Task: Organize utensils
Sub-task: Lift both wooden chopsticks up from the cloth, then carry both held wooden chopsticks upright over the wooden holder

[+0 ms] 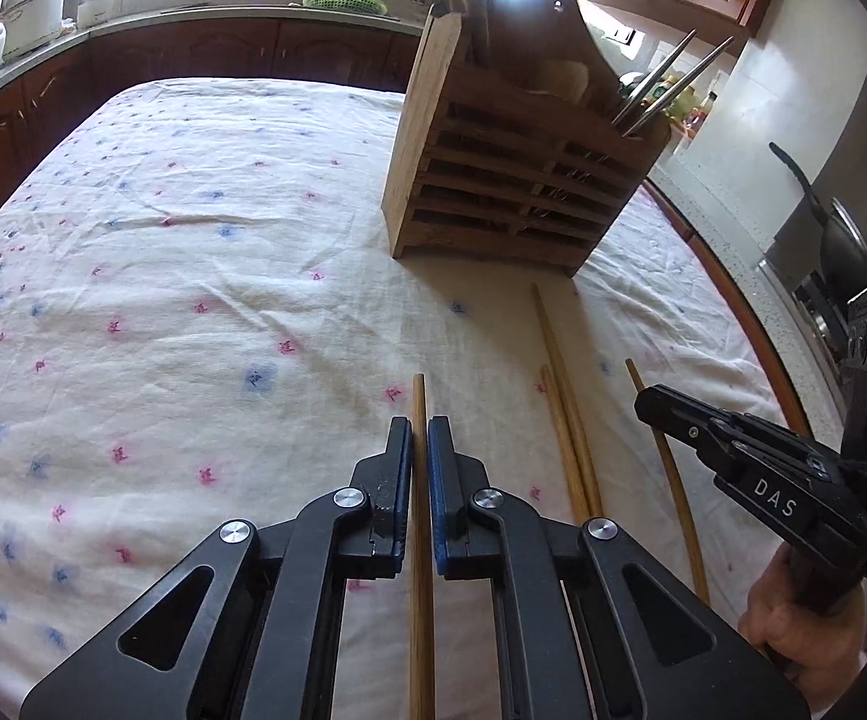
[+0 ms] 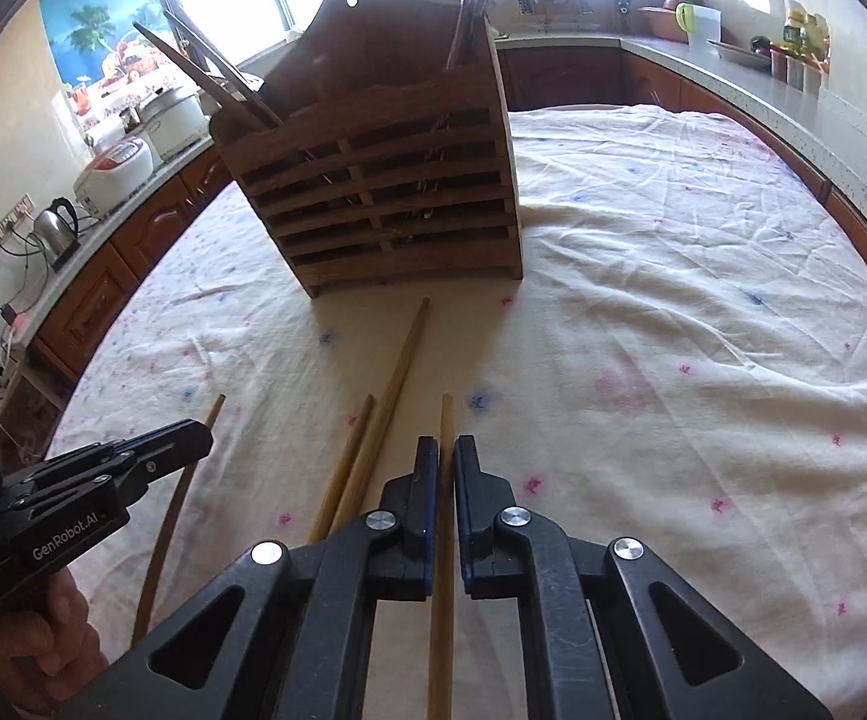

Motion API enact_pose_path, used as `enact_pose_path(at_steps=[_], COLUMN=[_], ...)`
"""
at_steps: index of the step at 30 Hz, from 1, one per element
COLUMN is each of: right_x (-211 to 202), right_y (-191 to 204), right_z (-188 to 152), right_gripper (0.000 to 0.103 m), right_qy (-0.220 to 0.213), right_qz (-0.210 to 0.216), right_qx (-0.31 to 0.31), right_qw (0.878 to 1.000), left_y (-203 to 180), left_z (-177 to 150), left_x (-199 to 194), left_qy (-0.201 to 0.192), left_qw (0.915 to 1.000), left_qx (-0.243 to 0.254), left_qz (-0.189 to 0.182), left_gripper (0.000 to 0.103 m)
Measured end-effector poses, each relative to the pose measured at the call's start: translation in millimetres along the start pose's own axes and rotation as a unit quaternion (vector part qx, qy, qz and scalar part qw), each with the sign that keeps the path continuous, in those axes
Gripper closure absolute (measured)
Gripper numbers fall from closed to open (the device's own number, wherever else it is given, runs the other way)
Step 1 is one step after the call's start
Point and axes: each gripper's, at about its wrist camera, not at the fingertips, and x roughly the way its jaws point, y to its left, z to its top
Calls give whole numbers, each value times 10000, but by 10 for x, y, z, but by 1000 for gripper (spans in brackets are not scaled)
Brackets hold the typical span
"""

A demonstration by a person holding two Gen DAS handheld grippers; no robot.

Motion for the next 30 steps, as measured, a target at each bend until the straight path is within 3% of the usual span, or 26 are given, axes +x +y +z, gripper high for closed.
enact_pose_path(at_steps=[9, 17, 23, 30], right_x=[-876, -1560, -1808, -1839], right_y=[120, 192, 159, 133], right_z=[36, 116, 196, 224], right_gripper=[98, 98, 97, 97], right_qy=[-853, -1619, -1979, -2069], right_qz=[450, 564, 548, 539], right_qx=[40, -70, -70, -57], right_qw=[9953, 9852, 9787, 9769], left_y=[-166, -221, -249, -283], left_z=[8, 27, 36, 76], left_x=[-823, -1441, -1681, -1786], left_qy=[-619, -1112, -1375, -1555], left_qw=[9967, 9899, 9856, 9822], left_qx=[214, 247, 258, 280], left_qz=[-480, -847, -954, -1014], left_gripper=[98, 98, 98, 98])
